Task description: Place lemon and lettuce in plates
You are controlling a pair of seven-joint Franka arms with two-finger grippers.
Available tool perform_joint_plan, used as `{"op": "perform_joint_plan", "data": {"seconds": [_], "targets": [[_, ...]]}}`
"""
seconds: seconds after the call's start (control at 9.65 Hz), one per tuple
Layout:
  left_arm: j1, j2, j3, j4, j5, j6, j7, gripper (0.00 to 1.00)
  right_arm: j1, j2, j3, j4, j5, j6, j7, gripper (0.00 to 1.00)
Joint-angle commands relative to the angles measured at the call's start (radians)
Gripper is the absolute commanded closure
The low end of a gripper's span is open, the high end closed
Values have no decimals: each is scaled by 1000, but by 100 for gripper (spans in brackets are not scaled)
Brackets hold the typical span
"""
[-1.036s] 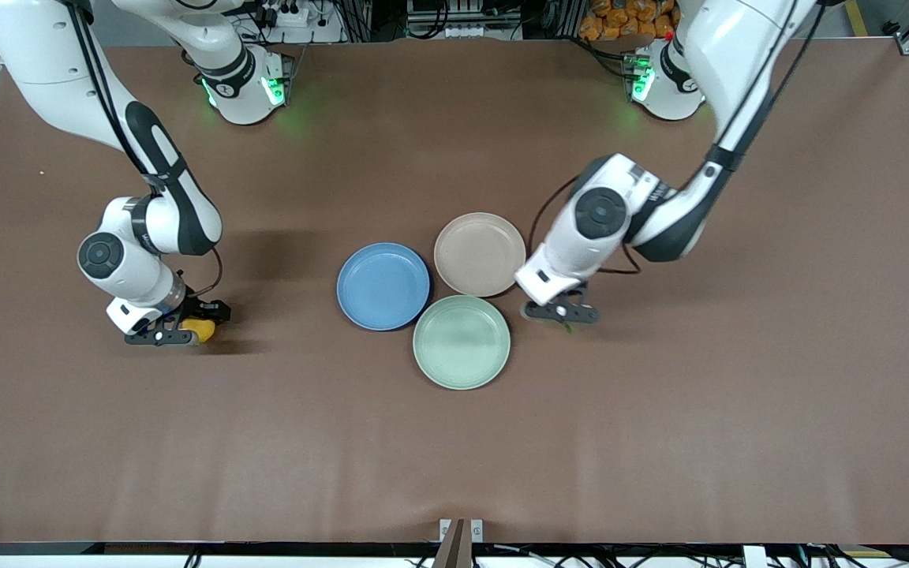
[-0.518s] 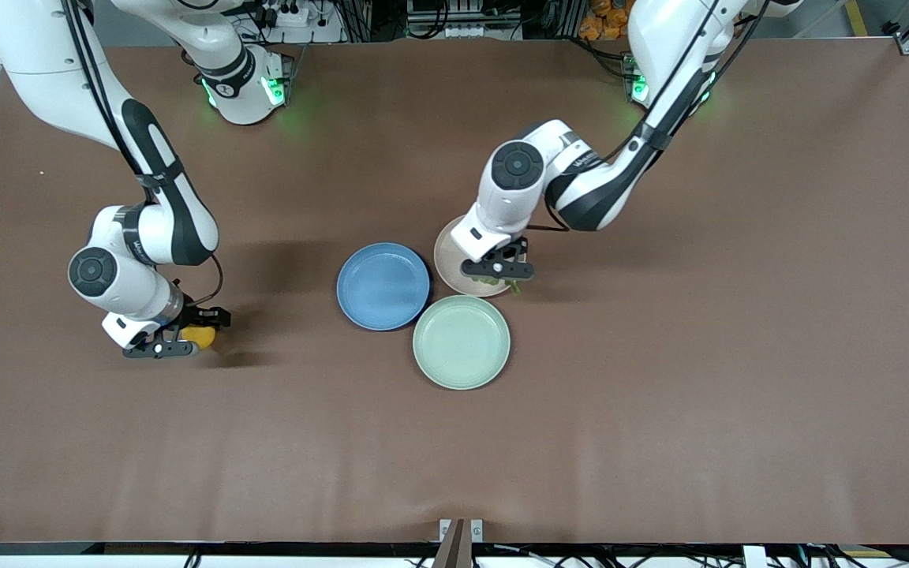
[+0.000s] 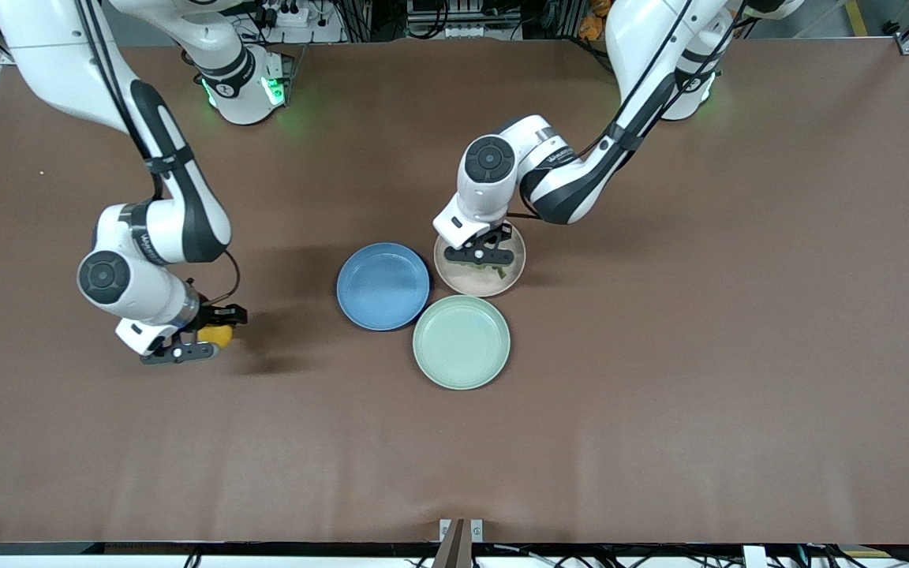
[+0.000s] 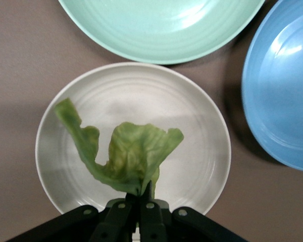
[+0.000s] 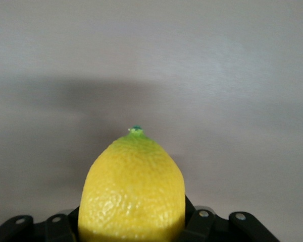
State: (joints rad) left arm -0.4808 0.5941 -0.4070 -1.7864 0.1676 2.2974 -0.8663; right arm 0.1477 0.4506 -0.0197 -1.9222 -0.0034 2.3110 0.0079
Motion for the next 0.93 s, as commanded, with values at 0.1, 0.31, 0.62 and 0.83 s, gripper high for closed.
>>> {"op": "perform_joint_plan", "data": {"seconds": [0.1,0.31,0.62,0.83], "targets": [[-21,20,10,18,30,-15,-25,0,102,-32,46,15,2,-19,141,77],[-15,12,11,18,30,-15,-25,0,179,-23,55,29,5,-18,208,77],[-2,-26,63,30,30,-19,-19,0,225,-16,105,29,31,-12,289,77],[45,-49,77,38,32,-19,-7,0,268,-9,133,28,29,-12,339,77]]}}
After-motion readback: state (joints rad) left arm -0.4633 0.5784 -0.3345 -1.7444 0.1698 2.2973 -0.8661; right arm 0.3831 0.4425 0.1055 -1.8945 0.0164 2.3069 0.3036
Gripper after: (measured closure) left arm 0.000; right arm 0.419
